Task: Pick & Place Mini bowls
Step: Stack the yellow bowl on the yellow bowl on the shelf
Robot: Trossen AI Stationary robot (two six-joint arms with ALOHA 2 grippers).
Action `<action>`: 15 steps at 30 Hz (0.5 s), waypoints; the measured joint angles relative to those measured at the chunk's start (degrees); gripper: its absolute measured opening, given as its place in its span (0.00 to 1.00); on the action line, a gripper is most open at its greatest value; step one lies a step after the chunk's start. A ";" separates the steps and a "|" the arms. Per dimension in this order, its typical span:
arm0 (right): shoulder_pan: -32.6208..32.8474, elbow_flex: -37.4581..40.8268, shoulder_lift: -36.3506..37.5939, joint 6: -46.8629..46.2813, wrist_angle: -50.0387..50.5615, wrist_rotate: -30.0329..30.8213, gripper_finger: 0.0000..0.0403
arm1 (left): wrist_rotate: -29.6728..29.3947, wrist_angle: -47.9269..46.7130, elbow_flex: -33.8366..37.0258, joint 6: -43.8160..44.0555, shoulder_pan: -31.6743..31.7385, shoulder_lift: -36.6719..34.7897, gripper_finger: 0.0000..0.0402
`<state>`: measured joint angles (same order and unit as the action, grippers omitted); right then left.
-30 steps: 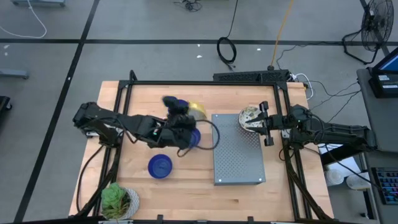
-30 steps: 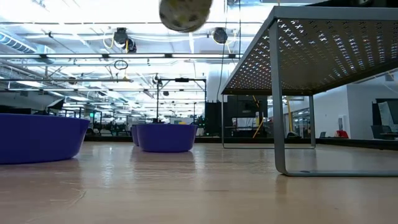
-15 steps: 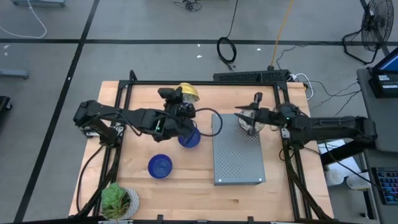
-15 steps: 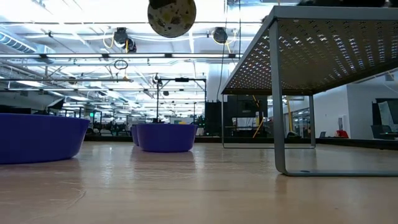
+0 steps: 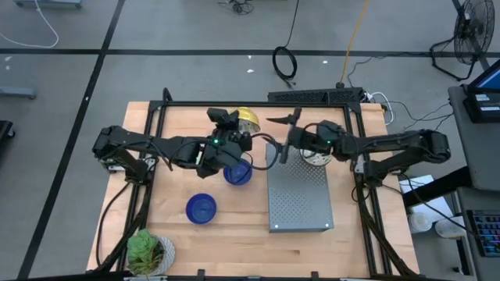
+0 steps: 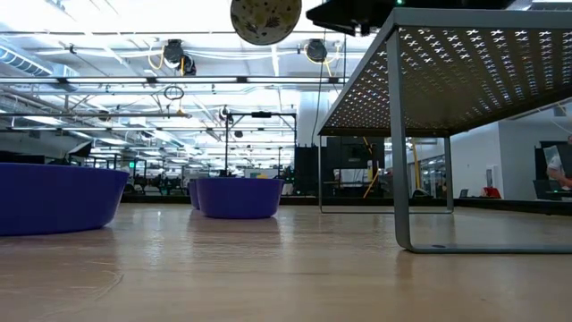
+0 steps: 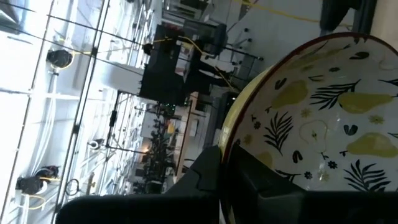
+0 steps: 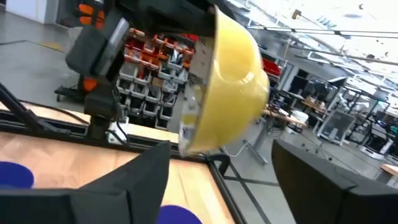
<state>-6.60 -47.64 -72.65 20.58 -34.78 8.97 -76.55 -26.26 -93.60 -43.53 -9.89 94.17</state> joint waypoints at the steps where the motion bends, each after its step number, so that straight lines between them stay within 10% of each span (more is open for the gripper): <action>1: 0.31 -0.77 -0.96 0.16 -0.41 0.00 0.69 | 0.31 -0.04 0.02 0.11 0.02 0.00 0.03; 15: 1.08 -2.81 -7.01 6.21 -10.48 1.72 0.62 | 5.07 1.09 0.00 0.58 0.04 -0.01 0.02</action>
<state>-5.52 -50.46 -79.66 26.79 -45.25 10.69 -71.48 -25.17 -93.60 -42.94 -9.85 94.17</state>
